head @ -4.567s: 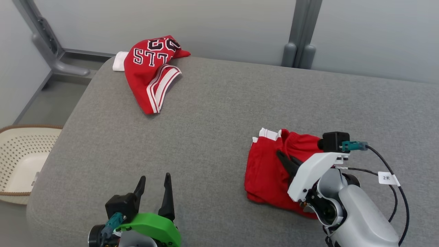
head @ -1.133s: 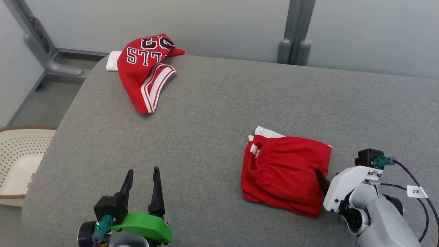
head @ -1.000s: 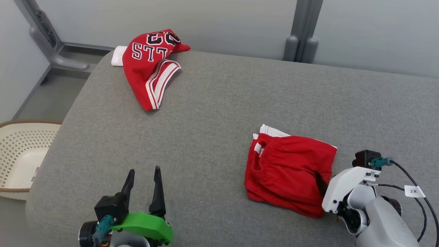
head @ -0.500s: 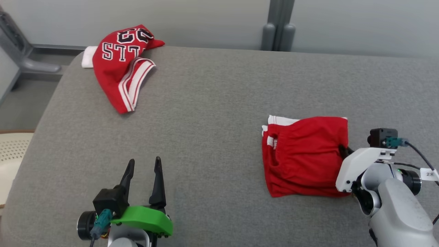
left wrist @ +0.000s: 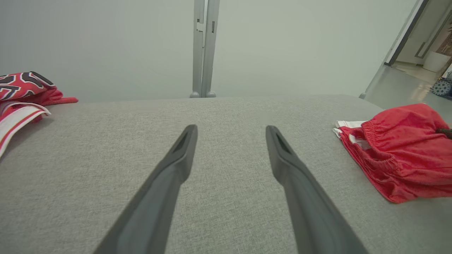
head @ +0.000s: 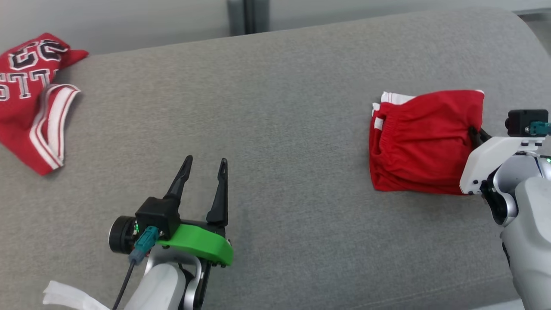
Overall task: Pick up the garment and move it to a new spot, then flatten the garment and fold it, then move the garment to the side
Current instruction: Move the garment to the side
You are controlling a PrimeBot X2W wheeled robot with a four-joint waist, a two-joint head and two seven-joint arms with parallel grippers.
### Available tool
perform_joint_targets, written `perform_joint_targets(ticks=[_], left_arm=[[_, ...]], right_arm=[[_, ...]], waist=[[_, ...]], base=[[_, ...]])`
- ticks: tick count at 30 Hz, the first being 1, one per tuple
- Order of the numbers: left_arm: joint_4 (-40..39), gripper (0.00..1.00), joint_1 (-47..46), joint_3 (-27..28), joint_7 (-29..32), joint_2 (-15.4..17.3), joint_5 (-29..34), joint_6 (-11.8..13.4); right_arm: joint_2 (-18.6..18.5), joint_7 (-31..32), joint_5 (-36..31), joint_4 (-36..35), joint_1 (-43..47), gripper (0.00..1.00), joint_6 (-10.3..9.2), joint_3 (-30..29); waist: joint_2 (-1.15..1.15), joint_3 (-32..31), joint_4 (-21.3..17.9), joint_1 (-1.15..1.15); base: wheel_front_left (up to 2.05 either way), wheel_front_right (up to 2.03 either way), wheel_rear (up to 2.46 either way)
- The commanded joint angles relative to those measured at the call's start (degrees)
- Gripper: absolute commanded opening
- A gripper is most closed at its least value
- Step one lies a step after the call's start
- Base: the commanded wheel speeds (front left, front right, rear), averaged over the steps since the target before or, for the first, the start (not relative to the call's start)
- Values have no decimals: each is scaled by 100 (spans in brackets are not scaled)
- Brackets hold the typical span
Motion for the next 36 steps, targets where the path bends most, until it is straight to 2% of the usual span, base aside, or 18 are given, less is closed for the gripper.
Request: perform_joint_targets(ticks=[1, 6, 12, 17, 26, 27, 28, 32, 36], left_arm=[[-36, 100, -132, -3, 55, 91, 38, -11], [-164, 100, -197, -33, 174, 201, 102, 28], [-412, 100, -224, 28, 290, 352, 169, 145], [-637, 100, -224, 105, 384, 492, 214, 231], [-920, 100, -109, 120, 474, 603, 226, 328], [-937, 100, -103, 118, 475, 602, 223, 333], [-944, 100, -101, 112, 474, 599, 221, 340], [-903, 100, -122, 90, 449, 566, 187, 338], [-830, 100, -139, 87, 387, 513, 134, 338]], right_arm=[[-9, -61, -59, 13, -181, 0, -8, 79], [12, -209, -33, 246, -530, 0, -8, 243], [-89, -568, -134, 756, -1191, 0, -8, 125], [-475, -718, -490, 1352, -1855, 0, -8, -153], [-1273, -841, -1270, 2006, -2554, 0, -9, -691], [-1387, -914, -1378, 2049, -2621, 31, -9, -865], [-1446, -928, -1483, 2114, -2669, 100, -9, -1011], [-1417, -1303, -2056, 2154, -2746, 100, -9, -1438], [-1151, -1650, -2350, 2161, -2811, 100, -9, -1743]], waist=[[0, 673, -796, 0], [0, 862, -870, 0], [0, 1085, -641, 0], [0, 1275, -285, 0], [0, 1537, 192, 0], [0, 1557, 218, 0], [0, 1570, 235, 0], [0, 1561, 287, 0], [0, 1450, 285, 0]], base=[[0, 0, 0], [0, 0, 0], [0, 0, 0], [0, 0, 0], [0, 0, 0], [0, 0, 0], [0, 0, 0], [0, 0, 0], [0, 0, 0]])
